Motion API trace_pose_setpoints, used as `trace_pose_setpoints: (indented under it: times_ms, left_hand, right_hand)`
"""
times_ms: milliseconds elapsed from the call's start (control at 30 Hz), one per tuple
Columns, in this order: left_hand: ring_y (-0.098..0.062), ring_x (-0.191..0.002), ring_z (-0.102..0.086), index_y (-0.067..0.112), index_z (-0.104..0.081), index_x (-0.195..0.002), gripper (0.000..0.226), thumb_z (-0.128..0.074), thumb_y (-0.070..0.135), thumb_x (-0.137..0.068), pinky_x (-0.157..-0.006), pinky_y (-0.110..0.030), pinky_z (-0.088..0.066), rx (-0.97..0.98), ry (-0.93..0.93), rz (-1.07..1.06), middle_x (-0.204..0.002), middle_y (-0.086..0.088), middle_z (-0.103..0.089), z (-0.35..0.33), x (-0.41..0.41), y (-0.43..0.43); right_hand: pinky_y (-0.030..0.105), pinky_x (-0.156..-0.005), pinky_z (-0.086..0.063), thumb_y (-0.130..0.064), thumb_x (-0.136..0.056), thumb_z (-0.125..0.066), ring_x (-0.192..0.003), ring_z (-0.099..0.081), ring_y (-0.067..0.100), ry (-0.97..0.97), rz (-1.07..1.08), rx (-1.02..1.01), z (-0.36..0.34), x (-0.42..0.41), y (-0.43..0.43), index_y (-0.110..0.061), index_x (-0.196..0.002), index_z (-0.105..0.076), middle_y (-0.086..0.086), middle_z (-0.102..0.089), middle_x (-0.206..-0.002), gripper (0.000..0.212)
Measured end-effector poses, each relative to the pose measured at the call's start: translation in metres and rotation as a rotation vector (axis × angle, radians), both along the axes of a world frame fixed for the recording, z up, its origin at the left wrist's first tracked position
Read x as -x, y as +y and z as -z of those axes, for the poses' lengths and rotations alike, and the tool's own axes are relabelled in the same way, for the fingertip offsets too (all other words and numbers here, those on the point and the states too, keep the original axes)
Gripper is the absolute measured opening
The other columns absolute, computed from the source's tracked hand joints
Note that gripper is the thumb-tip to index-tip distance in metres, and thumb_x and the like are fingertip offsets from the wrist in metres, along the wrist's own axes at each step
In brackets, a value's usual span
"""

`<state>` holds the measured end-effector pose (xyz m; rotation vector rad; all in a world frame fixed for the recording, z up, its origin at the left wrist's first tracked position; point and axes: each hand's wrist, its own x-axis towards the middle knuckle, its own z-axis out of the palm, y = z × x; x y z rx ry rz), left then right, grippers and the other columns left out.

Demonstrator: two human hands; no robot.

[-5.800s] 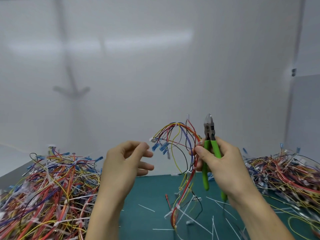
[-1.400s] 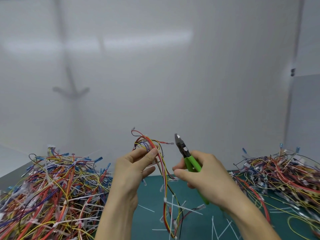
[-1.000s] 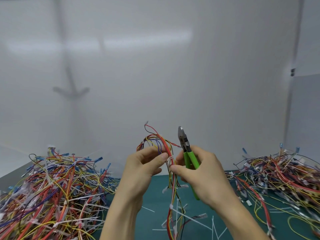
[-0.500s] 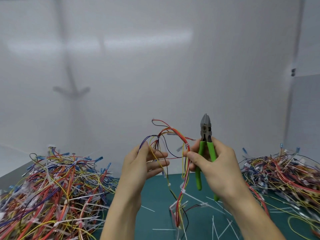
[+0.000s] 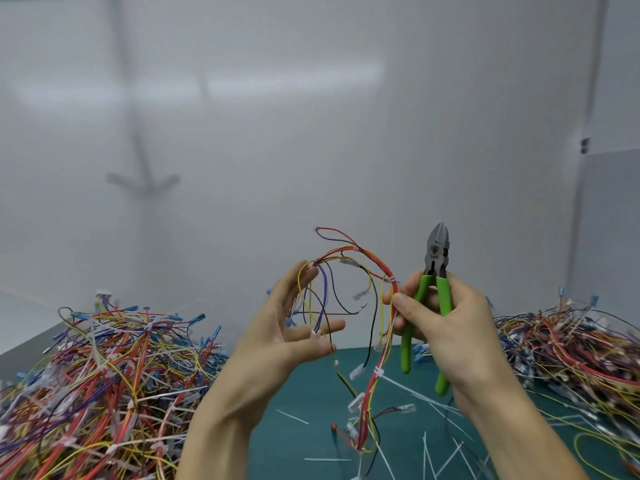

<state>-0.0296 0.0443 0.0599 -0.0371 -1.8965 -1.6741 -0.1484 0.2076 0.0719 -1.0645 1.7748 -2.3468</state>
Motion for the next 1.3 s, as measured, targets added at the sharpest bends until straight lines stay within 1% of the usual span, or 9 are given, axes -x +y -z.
trace_pose_setpoints:
  times_ms: [133,267,500,633,700,800,900,1033,1300]
  left_hand:
    - [-0.027,-0.099,-0.073,0.056,-0.01,-0.149,0.116,-0.07,-0.015,-0.079,-0.081,-0.027,-0.058,0.068,-0.108,0.024,-0.152,0.037,-0.023,0.001,-0.001,0.005]
    - [-0.019,-0.087,-0.075,0.057,0.003,-0.148,0.126,-0.082,0.0,-0.074,-0.077,-0.017,-0.056,0.177,-0.262,-0.119,-0.15,0.017,-0.03,0.002,0.002,0.007]
    - [-0.02,-0.073,-0.074,0.033,-0.021,-0.151,0.094,-0.076,0.005,-0.079,-0.081,-0.039,-0.059,0.308,-0.329,-0.453,-0.107,0.007,-0.063,0.006,0.008,0.002]
    - [-0.021,-0.076,-0.07,0.027,-0.046,-0.119,0.049,-0.076,0.021,-0.08,-0.08,-0.048,-0.056,0.396,-0.223,-0.675,-0.089,0.006,-0.063,0.003,0.009,0.002]
    - [-0.021,-0.071,-0.071,0.026,-0.055,-0.098,0.029,-0.077,0.02,-0.081,-0.076,-0.051,-0.057,0.313,-0.098,-0.594,-0.077,0.003,-0.065,-0.001,0.008,0.004]
    - [-0.022,-0.076,-0.073,0.02,-0.067,-0.081,0.011,-0.078,0.022,-0.083,-0.077,-0.048,-0.059,0.278,-0.098,-0.321,-0.072,-0.001,-0.072,-0.007,0.008,0.013]
    - [-0.025,-0.086,-0.071,0.021,-0.073,-0.083,0.012,-0.075,0.033,-0.083,-0.081,-0.043,-0.058,0.353,-0.258,-0.115,-0.08,-0.004,-0.076,-0.004,0.011,0.02]
    - [-0.019,-0.091,-0.071,0.018,-0.075,-0.088,0.012,-0.069,0.029,-0.09,-0.082,-0.038,-0.056,0.437,-0.382,0.006,-0.087,0.0,-0.077,0.0,0.017,0.026]
    - [-0.013,-0.074,-0.069,0.008,-0.07,-0.085,0.008,-0.067,0.011,-0.091,-0.071,-0.033,-0.061,0.245,-0.304,-0.022,-0.077,-0.002,-0.073,0.002,0.02,0.027]
  right_hand:
    - [0.024,-0.057,-0.058,0.006,-0.09,-0.063,-0.055,-0.063,0.014,-0.022,0.007,0.033,0.0,0.001,0.0,-0.007,-0.087,-0.06,0.002,-0.075,-0.074,0.014]
    - [0.022,-0.057,-0.056,0.006,-0.091,-0.063,-0.055,-0.064,0.012,-0.033,0.016,0.051,0.001,0.003,0.0,-0.007,-0.087,-0.06,-0.001,-0.071,-0.066,0.013]
    - [0.023,-0.056,-0.056,0.007,-0.091,-0.062,-0.056,-0.064,0.015,-0.056,-0.001,0.067,0.0,0.003,0.002,-0.006,-0.087,-0.06,0.004,-0.074,-0.073,0.013]
    - [0.024,-0.055,-0.057,0.006,-0.088,-0.065,-0.055,-0.064,0.017,-0.053,-0.008,0.07,-0.001,0.002,0.002,-0.006,-0.085,-0.061,0.006,-0.072,-0.07,0.013]
    - [0.025,-0.054,-0.057,0.005,-0.087,-0.068,-0.053,-0.064,0.017,-0.053,-0.001,0.069,-0.001,0.002,0.001,-0.006,-0.083,-0.061,0.01,-0.069,-0.069,0.014]
    - [0.024,-0.053,-0.056,0.005,-0.084,-0.071,-0.052,-0.062,0.016,-0.056,-0.003,0.068,-0.001,0.001,0.0,-0.004,-0.082,-0.06,0.01,-0.066,-0.066,0.014]
    - [0.024,-0.053,-0.056,0.004,-0.084,-0.071,-0.052,-0.062,0.015,-0.029,0.013,0.038,0.0,0.001,-0.002,-0.005,-0.082,-0.061,0.015,-0.068,-0.07,0.014]
    - [0.028,-0.058,-0.06,0.003,-0.085,-0.071,-0.055,-0.063,0.016,-0.002,0.055,0.006,0.001,0.001,-0.002,-0.006,-0.084,-0.062,0.019,-0.069,-0.076,0.013]
    - [0.028,-0.06,-0.06,0.002,-0.088,-0.068,-0.059,-0.068,0.02,-0.01,0.028,-0.001,0.003,0.003,-0.003,-0.005,-0.084,-0.062,0.009,-0.073,-0.071,0.01]
